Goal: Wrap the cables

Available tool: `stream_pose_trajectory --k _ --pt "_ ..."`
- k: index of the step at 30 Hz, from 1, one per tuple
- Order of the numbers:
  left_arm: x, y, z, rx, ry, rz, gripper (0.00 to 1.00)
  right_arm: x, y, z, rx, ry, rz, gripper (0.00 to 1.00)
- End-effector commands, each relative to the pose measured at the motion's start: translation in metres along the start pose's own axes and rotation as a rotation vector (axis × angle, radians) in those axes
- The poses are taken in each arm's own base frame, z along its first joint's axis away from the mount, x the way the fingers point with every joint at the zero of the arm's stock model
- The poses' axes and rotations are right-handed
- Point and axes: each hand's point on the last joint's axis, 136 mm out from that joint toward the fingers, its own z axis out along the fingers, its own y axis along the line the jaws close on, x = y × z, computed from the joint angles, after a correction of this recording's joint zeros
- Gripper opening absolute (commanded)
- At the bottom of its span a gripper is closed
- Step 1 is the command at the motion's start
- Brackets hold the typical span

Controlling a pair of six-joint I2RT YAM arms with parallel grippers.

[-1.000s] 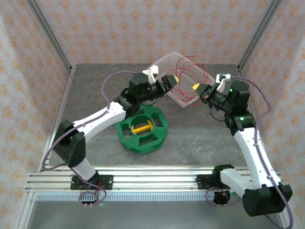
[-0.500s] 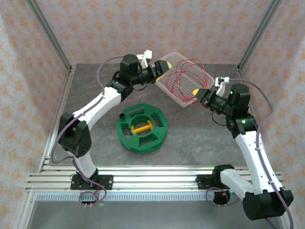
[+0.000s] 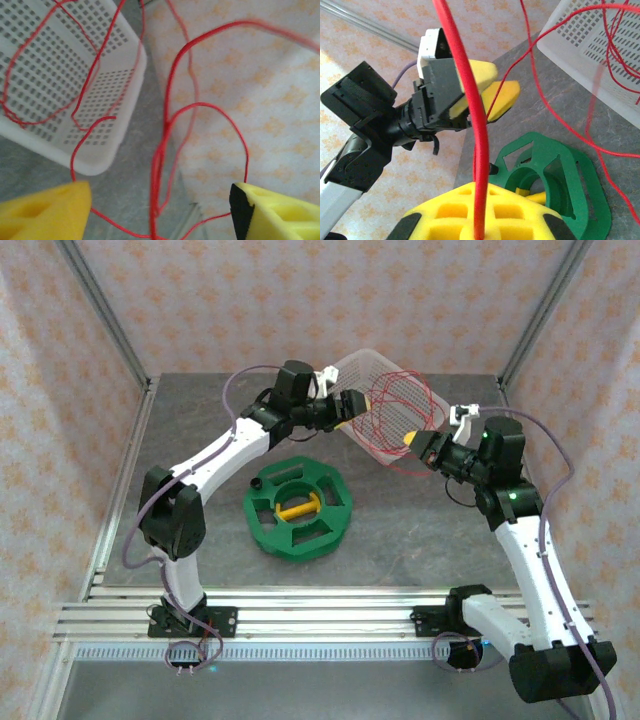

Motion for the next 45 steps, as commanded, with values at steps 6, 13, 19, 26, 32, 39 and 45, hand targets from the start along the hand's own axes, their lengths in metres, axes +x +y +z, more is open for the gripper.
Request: stream_pose_trajectory --k 6,13,19,26,32,39,45 --pt "-0.008 -0.002 -0.018 -0.049 -0.024 0.056 0.67 -0.005 0.024 -0.010 -0.052 -0.020 -0.070 0.00" --pt "-0.011 -0.016 -0.016 0.040 -0.033 0.021 0.11 -0.002 0.012 -0.009 -0.002 -0.018 -0.050 0.00" --pt "-0.026 -0.040 -0.041 0.130 -0.151 0.012 0.00 0.002 -0.025 -0.005 0.145 -0.019 0.024 0.00" --pt "-0.049 -0.067 -0.077 0.258 -0.336 -0.018 0.00 0.005 -0.054 0.005 0.194 -0.054 0.135 0.00" --pt "-0.050 -0.079 -0.087 0.352 -0.368 -0.034 0.00 0.008 -0.078 0.008 0.269 -0.053 0.210 0.00" --pt "-0.055 -0.086 -0.109 0.418 -0.458 -0.015 0.00 0.019 -0.112 0.006 0.376 -0.023 0.301 0.00" --pt "-0.060 -0.102 -0.111 0.538 -0.463 -0.022 0.00 0.029 -0.127 0.017 0.388 0.023 0.354 0.18"
